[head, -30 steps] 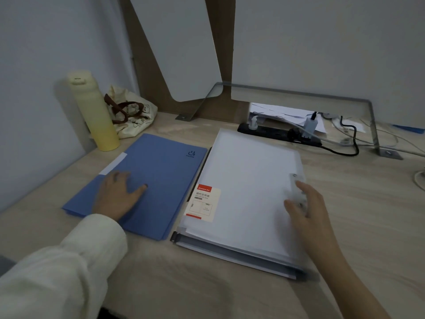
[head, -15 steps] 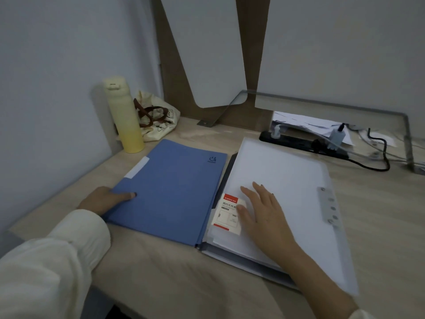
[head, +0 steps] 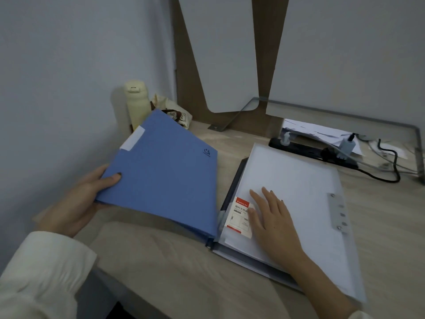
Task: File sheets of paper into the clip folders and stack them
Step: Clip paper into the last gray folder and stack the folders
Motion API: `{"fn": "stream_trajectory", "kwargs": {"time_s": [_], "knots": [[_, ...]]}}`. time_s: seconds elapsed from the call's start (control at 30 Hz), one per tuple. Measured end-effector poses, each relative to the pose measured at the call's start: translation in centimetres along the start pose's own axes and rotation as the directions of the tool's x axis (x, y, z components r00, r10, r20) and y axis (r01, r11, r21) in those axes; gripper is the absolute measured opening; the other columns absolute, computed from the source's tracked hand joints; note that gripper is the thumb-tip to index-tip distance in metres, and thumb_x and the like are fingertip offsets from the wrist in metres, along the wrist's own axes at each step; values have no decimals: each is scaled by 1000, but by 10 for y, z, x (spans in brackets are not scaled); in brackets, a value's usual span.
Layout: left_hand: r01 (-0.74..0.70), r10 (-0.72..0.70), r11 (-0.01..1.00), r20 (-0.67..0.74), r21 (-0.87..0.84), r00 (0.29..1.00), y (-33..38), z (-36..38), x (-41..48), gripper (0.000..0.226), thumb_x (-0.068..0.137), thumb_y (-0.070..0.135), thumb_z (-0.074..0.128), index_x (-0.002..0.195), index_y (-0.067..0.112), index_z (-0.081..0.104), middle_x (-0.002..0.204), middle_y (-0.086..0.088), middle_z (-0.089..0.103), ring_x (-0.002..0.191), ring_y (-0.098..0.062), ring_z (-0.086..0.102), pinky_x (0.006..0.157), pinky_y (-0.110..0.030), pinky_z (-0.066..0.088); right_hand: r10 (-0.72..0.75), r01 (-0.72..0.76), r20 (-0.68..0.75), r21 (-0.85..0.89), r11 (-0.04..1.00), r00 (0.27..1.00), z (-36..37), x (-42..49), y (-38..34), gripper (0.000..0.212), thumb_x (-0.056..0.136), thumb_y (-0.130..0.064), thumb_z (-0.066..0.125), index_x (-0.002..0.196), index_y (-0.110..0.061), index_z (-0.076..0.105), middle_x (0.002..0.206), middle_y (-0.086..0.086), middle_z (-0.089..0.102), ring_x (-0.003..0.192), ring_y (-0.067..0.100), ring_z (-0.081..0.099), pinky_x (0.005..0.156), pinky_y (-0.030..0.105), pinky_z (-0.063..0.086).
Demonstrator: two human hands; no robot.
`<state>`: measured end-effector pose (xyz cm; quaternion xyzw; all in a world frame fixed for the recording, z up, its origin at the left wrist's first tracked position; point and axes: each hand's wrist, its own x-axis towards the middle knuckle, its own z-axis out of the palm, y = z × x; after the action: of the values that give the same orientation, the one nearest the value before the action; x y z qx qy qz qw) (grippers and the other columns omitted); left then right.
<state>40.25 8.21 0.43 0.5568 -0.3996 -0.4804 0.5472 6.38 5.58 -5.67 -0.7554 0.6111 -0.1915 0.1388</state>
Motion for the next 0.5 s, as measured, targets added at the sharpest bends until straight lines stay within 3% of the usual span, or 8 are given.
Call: {"fn": "stream_trajectory", "kwargs": {"time_s": [0.1,0.17,0.23,0.3,0.33,0.4,0.47,0.5], "knots": [[-137,136,990,-36,-36,990,21,3,-16,24,90,19,51,111,21,62,110,-4,69,90,-18,68,80,-34,57,11,-11,2,2,1000,1000,-1,-1,0,77,76,-66,-2,145,-36,13,158,-8,3,145,10,-3,115,26,-6],[-187,184,978,-37,-91,982,33,6,-24,27,92,17,46,114,18,61,104,-1,72,85,-14,70,68,-25,59,20,-21,29,17,1000,999,-3,0,-1,65,87,-63,8,145,-36,15,158,-8,3,145,11,-3,116,28,-5],[-225,222,968,-34,-112,974,41,17,-34,28,92,16,45,116,16,60,101,2,73,85,-11,70,64,-22,58,30,-34,60,62,997,998,-8,4,-3,50,97,-48,21,145,-32,21,158,-6,6,145,11,-1,117,29,-2],[-253,251,962,-39,-105,967,42,32,-38,25,92,16,47,112,18,61,104,2,72,87,-11,69,69,-25,58,104,-124,86,272,954,991,-23,7,-8,45,99,-40,25,142,-28,32,155,-5,19,143,11,10,117,32,3],[-260,257,959,-41,-111,965,41,42,-40,25,90,16,50,112,19,62,109,-2,71,93,-16,68,78,-32,57,161,-200,124,466,862,979,-35,6,-12,46,98,-44,26,140,-27,37,150,-8,28,140,8,19,117,34,8],[-243,244,956,-12,-163,970,35,64,-39,31,84,18,57,114,18,62,117,-8,67,105,-26,63,92,-44,47,166,-285,232,802,524,958,-60,0,-14,59,90,-60,28,136,-27,44,138,-12,46,132,9,39,115,41,23],[-227,239,957,49,-178,970,27,89,-35,36,81,20,59,117,20,61,116,-4,68,106,-24,64,89,-41,52,140,-279,249,919,278,958,-82,-10,-9,56,89,-59,33,130,-24,50,123,-5,63,110,16,62,94,38,48],[-226,241,960,82,-165,967,23,104,-34,33,84,19,59,117,22,60,112,0,69,100,-17,66,80,-33,56,156,-252,216,929,270,964,-90,-15,-5,46,92,-49,37,127,-23,53,113,-3,68,95,15,68,76,31,55]]}}
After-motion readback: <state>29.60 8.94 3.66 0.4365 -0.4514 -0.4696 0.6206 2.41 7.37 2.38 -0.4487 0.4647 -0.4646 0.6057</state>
